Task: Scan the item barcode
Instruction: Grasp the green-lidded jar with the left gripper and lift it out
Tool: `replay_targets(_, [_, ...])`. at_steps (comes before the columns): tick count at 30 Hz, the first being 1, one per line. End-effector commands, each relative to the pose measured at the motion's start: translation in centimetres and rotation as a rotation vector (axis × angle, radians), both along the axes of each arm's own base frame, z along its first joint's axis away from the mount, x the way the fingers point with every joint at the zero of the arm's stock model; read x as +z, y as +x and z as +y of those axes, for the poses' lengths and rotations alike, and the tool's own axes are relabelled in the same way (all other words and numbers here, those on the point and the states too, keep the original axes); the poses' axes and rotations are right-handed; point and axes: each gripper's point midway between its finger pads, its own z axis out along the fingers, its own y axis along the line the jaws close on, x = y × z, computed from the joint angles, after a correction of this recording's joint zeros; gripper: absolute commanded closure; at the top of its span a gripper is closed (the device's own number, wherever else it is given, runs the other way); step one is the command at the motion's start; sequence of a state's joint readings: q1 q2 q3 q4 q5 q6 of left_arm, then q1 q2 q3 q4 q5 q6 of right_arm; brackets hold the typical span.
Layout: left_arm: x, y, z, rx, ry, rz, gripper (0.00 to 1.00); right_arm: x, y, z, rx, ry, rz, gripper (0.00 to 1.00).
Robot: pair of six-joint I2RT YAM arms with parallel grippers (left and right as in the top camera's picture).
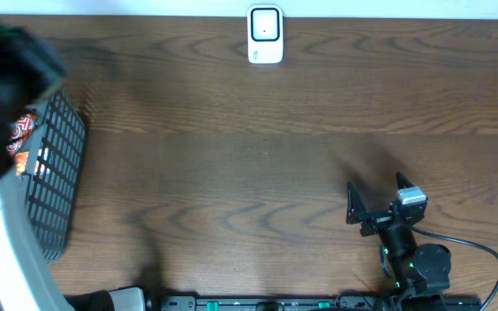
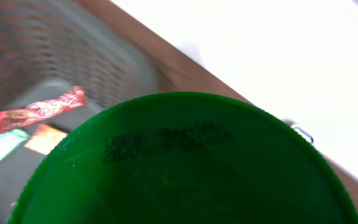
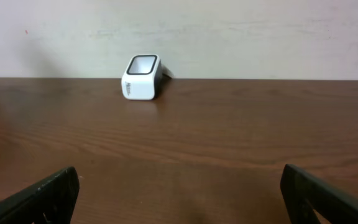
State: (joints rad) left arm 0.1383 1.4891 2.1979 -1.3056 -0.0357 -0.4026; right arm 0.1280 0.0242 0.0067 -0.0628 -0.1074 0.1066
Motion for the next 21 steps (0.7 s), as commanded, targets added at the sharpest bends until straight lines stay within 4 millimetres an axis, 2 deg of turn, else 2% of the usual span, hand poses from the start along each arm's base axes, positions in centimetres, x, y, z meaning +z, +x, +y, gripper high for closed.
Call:
replay_targets(1, [-1.9, 1.4, -3.3, 0.045, 0.104, 0.052, 0.32, 0.0, 0.0, 0.1, 0.002, 0.012, 0.002, 0.01])
replay_targets(5, [-4.6, 2.6, -6.7, 0.086, 0.172, 0.087, 0.33, 0.0, 0.0, 0.1, 0.002, 0.012, 0.002, 0.01])
replay_targets(9, [-9.1, 4.3, -11.0, 0.051, 0.191, 0.107, 0.34, 0.0, 0.0, 0.1, 0.002, 0.012, 0.002, 0.01])
replay_targets(12, [-13.4, 5.2, -13.7, 0.012, 0.185, 0.122, 0.34, 0.0, 0.0, 0.1, 0.002, 0.012, 0.002, 0.01])
replay_targets(14, [-17.9, 5.4, -16.0, -0.024, 0.184, 0.136, 0.33, 0.0, 0.0, 0.1, 0.002, 0.012, 0.002, 0.01])
replay_targets(16, [-20.5, 5.3, -17.1, -0.039, 0.176, 0.135, 0.34, 0.0, 0.0, 0.1, 0.002, 0.012, 0.002, 0.01])
replay_targets(17, [-23.2, 5.1, -18.3, -0.057, 0.164, 0.125, 0.33, 0.0, 0.0, 0.1, 0.002, 0.012, 0.002, 0.01])
replay_targets(21, [-27.8, 4.7, -20.7, -0.106, 0.146, 0.061, 0.34, 0.0, 0.0, 0.1, 0.002, 0.012, 0.002, 0.01])
